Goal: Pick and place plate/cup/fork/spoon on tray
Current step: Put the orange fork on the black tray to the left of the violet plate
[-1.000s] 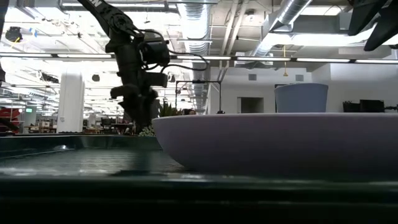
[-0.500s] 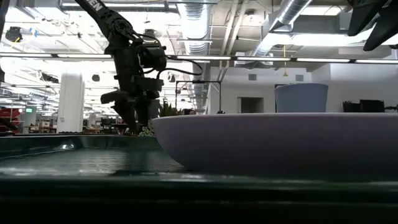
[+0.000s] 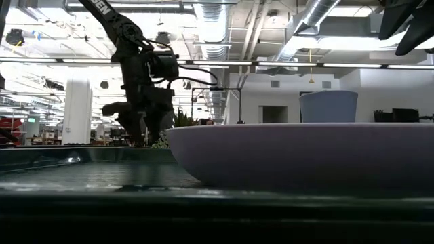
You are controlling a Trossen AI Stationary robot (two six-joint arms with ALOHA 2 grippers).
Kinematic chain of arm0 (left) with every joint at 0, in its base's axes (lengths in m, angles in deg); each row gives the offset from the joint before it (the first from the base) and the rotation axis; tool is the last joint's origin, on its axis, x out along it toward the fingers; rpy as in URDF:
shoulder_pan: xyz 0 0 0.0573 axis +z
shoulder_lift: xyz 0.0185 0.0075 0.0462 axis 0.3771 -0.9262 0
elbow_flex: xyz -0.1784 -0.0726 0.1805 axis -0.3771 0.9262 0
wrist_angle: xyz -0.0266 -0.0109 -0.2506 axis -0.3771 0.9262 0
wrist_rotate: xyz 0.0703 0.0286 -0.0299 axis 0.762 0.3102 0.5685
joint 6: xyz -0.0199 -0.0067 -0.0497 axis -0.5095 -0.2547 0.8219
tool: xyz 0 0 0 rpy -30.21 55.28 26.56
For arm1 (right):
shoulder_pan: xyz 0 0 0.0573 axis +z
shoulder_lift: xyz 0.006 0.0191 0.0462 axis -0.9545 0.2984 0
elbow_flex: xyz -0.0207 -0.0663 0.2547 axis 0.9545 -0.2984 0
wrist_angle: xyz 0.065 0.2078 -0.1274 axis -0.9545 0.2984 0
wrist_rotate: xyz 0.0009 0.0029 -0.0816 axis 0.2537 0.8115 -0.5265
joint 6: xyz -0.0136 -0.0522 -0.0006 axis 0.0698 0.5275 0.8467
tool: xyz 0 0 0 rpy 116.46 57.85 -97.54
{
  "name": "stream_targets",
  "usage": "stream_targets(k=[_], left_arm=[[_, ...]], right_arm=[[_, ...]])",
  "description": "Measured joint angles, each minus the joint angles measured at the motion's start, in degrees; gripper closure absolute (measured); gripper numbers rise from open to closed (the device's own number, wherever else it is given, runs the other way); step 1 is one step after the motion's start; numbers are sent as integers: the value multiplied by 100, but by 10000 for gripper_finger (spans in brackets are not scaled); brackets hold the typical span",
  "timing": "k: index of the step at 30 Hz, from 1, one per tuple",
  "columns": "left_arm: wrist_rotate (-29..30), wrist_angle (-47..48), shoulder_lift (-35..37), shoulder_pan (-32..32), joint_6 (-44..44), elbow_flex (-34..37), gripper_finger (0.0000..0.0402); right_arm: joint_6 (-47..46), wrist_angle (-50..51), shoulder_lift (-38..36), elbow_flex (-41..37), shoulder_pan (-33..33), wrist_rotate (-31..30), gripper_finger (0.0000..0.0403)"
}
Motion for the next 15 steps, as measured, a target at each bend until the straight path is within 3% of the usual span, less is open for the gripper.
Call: stream_targets(k=[15], left_arm=[[-44,-599,-26,114,-428,334,145]], right_arm=[[-4,-4,0,0,0,-9,230]])
